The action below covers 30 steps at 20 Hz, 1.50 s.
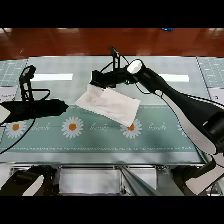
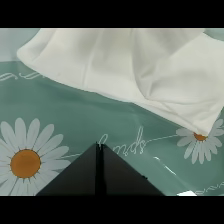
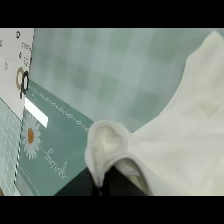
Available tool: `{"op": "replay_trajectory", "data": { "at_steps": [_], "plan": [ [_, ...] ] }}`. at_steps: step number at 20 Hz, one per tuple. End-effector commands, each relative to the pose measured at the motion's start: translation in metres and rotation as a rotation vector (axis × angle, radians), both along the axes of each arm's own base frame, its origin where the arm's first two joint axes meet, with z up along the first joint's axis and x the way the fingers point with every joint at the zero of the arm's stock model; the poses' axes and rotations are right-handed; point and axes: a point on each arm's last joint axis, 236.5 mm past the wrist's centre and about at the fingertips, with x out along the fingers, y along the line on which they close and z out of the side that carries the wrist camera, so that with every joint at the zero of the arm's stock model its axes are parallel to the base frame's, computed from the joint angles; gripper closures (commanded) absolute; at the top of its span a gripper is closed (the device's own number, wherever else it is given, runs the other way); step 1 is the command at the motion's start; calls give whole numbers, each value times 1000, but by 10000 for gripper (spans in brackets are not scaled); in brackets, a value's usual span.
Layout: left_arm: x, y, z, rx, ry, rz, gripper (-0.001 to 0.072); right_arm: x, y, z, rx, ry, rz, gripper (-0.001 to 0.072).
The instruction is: Fold the shirts.
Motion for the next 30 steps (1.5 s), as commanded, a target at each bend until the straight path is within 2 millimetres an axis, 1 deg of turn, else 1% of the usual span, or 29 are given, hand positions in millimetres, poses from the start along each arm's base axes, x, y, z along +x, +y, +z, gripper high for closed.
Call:
{"op": "replay_trajectory", "data": {
  "at_steps": [1,2,3,4,5,6,7,8,9,10,11,12,13,14,15,16,17,18,19,21,22,25,26,28,30],
  "plan": [
    [5,1,-2,-4,-8,12,691,14,4,-6,23,-4,-59,583],
    [6,1,-5,-2,-3,15,691,13,6,-6,34,5,-62,315],
    [9,1,-7,-2,-2,19,691,6,9,-5,46,32,-40,305],
    [14,6,-7,5,-14,35,691,-3,7,1,64,68,-8,305],
    [21,15,-2,6,-23,66,691,-7,-3,10,76,95,22,305],
    [25,28,6,6,-24,102,691,-11,-24,25,76,110,59,305],
    [27,43,18,7,-26,139,691,-14,-54,40,57,107,94,305],
    [28,58,32,15,-44,168,691,-17,-94,56,5,90,119,305],
    [28,74,49,29,-84,196,691,-24,-138,70,-79,70,127,306],
    [28,88,64,32,-125,241,691,-29,-183,79,-193,47,98,305],
    [26,100,75,36,-161,282,691,-35,-234,86,-349,23,33,305],
    [22,107,82,39,-186,307,691,-44,-282,91,-498,1,-50,305],
    [18,108,85,40,-201,313,691,-57,-328,95,-634,-14,-153,305],
    [14,105,83,32,-202,310,691,-72,-361,94,-716,-18,-246,305],
    [10,99,78,13,-191,299,691,-88,-384,86,-745,-17,-338,305],
    [7,92,69,1,-170,285,691,-101,-391,71,-717,-6,-407,305],
    [4,84,56,-11,-139,265,691,-113,-391,51,-672,8,-459,305],
    [1,74,44,-34,-109,243,691,-123,-385,24,-613,33,-514,305],
    [-4,64,31,-56,-76,219,691,-131,-376,-4,-540,72,-563,305],
    [-15,47,7,-64,-25,167,691,-137,-346,-45,-347,161,-621,303],
    [-20,41,-4,-64,-2,148,691,-135,-332,-58,-266,181,-625,298],
    [-29,30,-25,-65,37,116,691,-126,-299,-83,-119,262,-559,298],
    [-30,30,-29,-65,41,116,691,-123,-289,-91,-68,293,-544,298],
    [-30,31,-32,-65,48,122,691,-124,-264,-106,10,375,-487,298],
    [-30,31,-35,-64,58,122,691,-124,-243,-118,16,423,-419,298]
  ]
}}
